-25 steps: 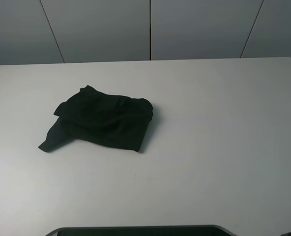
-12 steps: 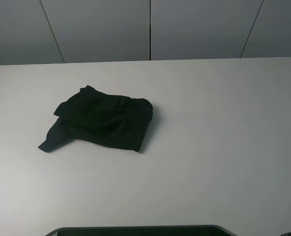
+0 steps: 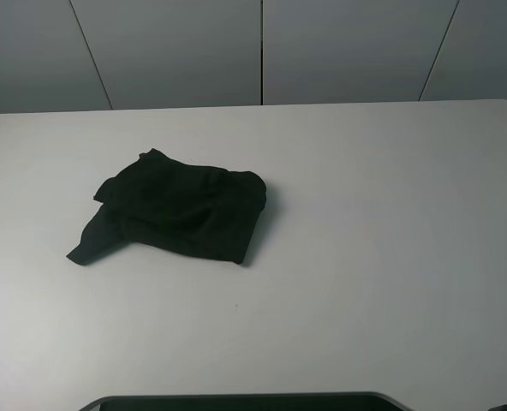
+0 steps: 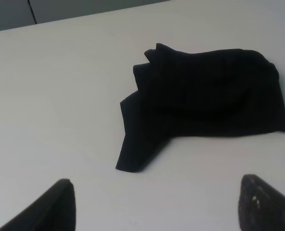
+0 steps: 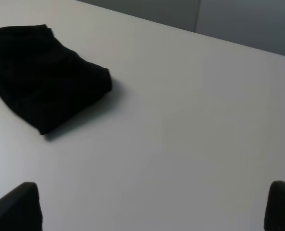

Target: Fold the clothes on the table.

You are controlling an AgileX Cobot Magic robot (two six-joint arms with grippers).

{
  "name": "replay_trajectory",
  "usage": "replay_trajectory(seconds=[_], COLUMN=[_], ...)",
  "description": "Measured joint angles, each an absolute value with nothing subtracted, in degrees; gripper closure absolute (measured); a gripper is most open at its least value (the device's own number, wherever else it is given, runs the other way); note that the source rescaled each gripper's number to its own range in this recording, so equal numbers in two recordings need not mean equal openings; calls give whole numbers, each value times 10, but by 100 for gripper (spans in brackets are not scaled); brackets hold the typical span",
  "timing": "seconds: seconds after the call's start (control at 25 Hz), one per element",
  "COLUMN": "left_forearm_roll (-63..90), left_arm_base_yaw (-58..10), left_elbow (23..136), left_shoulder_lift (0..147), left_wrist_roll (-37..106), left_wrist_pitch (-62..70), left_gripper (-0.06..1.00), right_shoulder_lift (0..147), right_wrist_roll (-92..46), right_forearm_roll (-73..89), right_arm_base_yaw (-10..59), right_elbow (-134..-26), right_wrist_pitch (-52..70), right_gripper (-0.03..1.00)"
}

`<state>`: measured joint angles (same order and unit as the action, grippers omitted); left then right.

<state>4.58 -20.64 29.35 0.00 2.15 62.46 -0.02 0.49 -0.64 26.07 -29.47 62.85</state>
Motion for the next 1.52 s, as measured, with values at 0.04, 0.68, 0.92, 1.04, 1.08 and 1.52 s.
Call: replay_trajectory(seconds=[0.04,0.68,0.92,1.04,1.08,1.52], left_forearm_roll=[46,46,46,46,46,46], left_arm_base_yaw=[-206,-29,-29,-29,-29,-29], left_elbow=[294,294,294,294,294,294], left_shoulder_lift=[0,0,0,0,0,0], left_wrist_roll=[21,21,21,21,21,21], left_wrist_pitch=[625,623,623,623,623,623], left_gripper=[6,6,6,6,6,6], right_shoulder_lift=[0,0,0,0,0,0], right_wrist_roll=[5,-31,-37,-37,-37,-37], right_forearm_roll=[-6,-5,6,16,21,25], right_arm_base_yaw=[232,-29,-18,-14,-10,17], right_elbow=[-295,-295,-295,-295,-295,-295], right_wrist_pitch=[628,628,628,628,628,628], right_gripper=[-3,-3,-3,-3,-3,-3])
